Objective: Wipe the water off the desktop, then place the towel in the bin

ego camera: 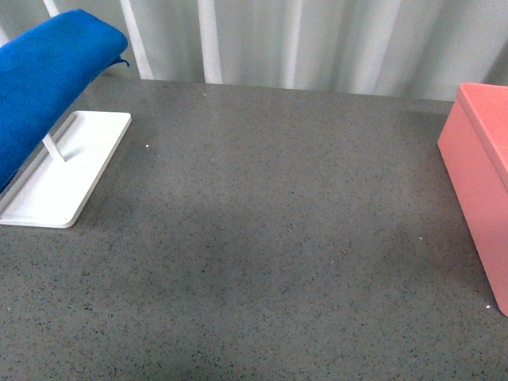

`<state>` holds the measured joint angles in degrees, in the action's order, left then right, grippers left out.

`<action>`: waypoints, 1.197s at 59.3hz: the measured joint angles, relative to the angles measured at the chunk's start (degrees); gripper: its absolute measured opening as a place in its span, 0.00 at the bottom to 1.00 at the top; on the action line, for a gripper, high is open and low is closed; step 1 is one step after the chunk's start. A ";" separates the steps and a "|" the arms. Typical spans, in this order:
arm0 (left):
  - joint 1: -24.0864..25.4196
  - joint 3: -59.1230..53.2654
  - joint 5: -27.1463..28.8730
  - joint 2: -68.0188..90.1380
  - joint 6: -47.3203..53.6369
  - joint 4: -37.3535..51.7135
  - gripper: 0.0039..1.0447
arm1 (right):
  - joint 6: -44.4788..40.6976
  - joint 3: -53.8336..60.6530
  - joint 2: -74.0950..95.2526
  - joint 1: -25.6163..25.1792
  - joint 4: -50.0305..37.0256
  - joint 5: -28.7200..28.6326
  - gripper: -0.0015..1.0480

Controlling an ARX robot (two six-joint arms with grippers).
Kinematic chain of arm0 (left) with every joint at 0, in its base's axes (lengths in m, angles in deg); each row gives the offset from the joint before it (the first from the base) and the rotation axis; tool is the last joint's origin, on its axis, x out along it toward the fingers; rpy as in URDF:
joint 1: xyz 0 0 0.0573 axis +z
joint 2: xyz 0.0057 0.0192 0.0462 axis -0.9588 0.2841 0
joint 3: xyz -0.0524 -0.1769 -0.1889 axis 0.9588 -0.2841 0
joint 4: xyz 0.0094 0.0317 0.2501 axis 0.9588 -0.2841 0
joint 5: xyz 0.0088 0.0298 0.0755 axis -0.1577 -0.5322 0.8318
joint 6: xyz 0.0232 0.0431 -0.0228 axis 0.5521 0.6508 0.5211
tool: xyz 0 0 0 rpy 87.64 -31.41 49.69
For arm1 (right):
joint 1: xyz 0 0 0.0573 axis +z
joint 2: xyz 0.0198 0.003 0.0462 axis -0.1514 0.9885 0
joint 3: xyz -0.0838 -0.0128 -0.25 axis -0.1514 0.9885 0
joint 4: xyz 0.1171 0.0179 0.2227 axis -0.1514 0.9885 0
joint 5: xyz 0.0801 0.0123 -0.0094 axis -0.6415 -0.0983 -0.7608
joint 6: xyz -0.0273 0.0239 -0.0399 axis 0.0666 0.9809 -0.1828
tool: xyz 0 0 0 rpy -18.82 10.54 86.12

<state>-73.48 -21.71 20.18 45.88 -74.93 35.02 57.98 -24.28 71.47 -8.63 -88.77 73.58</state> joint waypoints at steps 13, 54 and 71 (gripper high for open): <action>0.00 0.00 -0.02 0.00 -0.02 0.00 0.94 | 0.00 0.00 0.00 0.00 0.00 0.00 0.93; -5.86 8.07 15.06 15.39 -8.20 -12.92 0.94 | 0.02 0.00 0.00 0.00 0.00 0.00 0.93; -8.07 29.66 5.75 50.99 -1.14 14.36 0.94 | 0.02 0.00 0.00 0.00 0.02 0.00 0.93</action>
<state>-81.55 7.95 25.93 96.87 -76.06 49.38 58.00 -24.28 71.47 -8.63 -88.74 73.58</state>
